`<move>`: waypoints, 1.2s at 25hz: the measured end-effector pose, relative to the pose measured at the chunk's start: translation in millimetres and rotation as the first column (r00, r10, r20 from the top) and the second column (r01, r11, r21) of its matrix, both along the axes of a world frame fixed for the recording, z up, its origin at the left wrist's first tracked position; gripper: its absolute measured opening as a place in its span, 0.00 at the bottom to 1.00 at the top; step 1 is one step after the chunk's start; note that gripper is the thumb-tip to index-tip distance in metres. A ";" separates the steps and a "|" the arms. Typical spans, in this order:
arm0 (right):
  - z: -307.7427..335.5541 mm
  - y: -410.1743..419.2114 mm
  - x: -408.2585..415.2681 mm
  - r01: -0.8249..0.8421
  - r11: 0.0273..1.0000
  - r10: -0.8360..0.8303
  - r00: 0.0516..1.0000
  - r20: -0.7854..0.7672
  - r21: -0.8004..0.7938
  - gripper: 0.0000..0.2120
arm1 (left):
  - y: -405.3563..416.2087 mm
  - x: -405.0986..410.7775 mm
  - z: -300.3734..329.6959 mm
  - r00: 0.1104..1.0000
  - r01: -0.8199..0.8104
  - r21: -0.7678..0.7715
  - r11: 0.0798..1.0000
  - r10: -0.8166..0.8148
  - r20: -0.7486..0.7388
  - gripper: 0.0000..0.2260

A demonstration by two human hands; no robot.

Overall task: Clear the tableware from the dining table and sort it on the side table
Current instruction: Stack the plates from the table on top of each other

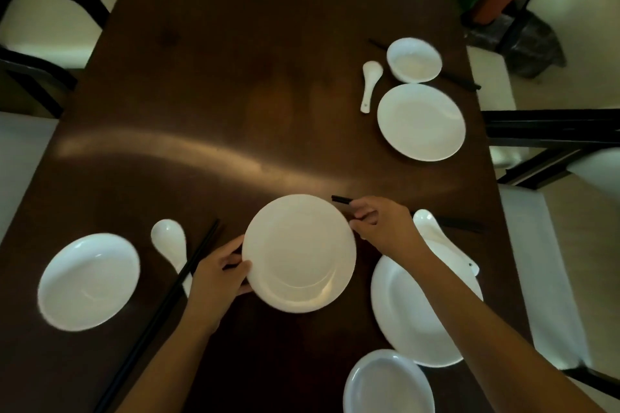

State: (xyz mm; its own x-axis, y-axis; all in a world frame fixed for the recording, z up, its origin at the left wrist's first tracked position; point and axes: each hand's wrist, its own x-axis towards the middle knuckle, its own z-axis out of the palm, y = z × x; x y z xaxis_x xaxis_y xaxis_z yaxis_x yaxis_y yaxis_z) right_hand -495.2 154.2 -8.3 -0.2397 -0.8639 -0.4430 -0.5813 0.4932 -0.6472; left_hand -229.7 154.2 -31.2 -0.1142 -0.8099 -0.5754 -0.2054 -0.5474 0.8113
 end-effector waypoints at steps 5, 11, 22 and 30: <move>16.4 -17.7 -82.7 0.230 0.897 -0.355 0.884 -0.304 -0.378 0.19 | 0.6 -1.1 -7.7 0.998 -0.058 0.031 0.998 0.058 0.008 0.21; -11.6 -49.6 -131.3 -0.455 0.889 0.315 0.512 -0.799 0.059 0.27 | -0.1 -1.2 -11.4 0.996 -0.088 0.062 0.994 0.086 0.024 0.22; -8.4 -39.1 -127.3 -0.635 0.728 0.091 0.462 -0.882 -0.258 0.21 | 2.0 -0.7 -10.5 0.996 -0.090 0.048 0.995 0.089 0.007 0.17; 26.5 11.9 -62.0 -0.795 0.275 0.124 0.587 -0.800 -0.541 0.13 | -0.2 -4.9 1.2 0.979 -0.202 0.207 0.957 0.205 0.008 0.05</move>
State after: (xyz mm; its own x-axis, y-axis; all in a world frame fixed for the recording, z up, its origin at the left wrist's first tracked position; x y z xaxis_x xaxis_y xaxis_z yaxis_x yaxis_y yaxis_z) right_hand -557.2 166.2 18.2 0.4782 -0.6899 0.5434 -0.8324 -0.5533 0.0300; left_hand -234.6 153.9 -30.0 0.0319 -0.6814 -0.7312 -0.0621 -0.7315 0.6790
